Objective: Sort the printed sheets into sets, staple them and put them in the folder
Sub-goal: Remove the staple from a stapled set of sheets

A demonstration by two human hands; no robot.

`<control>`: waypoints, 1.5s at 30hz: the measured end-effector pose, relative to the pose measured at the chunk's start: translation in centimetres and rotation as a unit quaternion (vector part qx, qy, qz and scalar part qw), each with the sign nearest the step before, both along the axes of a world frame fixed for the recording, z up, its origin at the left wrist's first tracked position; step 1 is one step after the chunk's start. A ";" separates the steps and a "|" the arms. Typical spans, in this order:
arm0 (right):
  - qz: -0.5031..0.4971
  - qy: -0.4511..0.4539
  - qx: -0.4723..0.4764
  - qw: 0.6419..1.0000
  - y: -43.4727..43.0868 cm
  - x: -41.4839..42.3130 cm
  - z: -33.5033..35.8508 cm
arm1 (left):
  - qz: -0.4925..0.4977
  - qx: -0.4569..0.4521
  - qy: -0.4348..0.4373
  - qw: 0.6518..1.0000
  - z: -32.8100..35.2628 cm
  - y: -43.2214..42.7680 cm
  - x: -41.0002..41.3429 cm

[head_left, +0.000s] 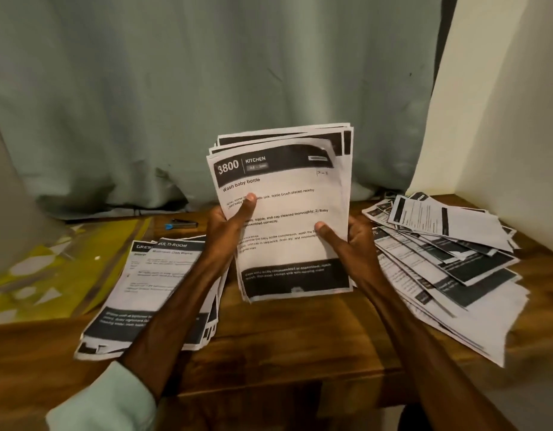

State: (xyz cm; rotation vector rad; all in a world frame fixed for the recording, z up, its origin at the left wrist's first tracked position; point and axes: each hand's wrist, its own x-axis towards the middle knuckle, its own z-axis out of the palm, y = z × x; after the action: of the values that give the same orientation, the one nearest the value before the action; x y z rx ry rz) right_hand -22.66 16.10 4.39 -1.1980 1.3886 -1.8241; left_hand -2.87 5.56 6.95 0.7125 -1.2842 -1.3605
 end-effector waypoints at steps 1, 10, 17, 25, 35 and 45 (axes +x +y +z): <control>-0.012 0.002 -0.005 1.000 0.0 0.4 0.2 | 0.004 -0.011 0.005 1.000 0.3 0.2 -0.1; -0.055 -0.004 -0.009 0.998 0.5 -0.1 -2.7 | -0.018 -0.011 -0.016 1.000 -0.9 1.1 -0.5; -0.076 -0.016 -0.032 0.996 -0.5 0.0 -0.5 | 0.006 -0.042 -0.005 0.999 2.1 0.6 -1.5; -0.163 0.001 -0.123 0.979 -2.6 -0.6 5.5 | 0.106 -0.098 -0.037 0.989 5.6 -1.1 -3.0; -0.223 0.029 -0.127 0.966 -4.0 -0.9 6.8 | 0.185 -0.162 0.005 0.969 4.7 -0.6 -3.6; -0.188 0.058 -0.128 0.972 -3.9 -1.6 7.0 | 0.127 -0.184 -0.030 0.974 4.0 -1.3 -3.1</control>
State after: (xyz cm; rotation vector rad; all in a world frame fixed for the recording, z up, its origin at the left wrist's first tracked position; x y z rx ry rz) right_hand -24.26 12.19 11.41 -1.2466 1.5661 -2.2845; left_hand -5.97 4.25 10.94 0.6357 -1.3915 -0.8701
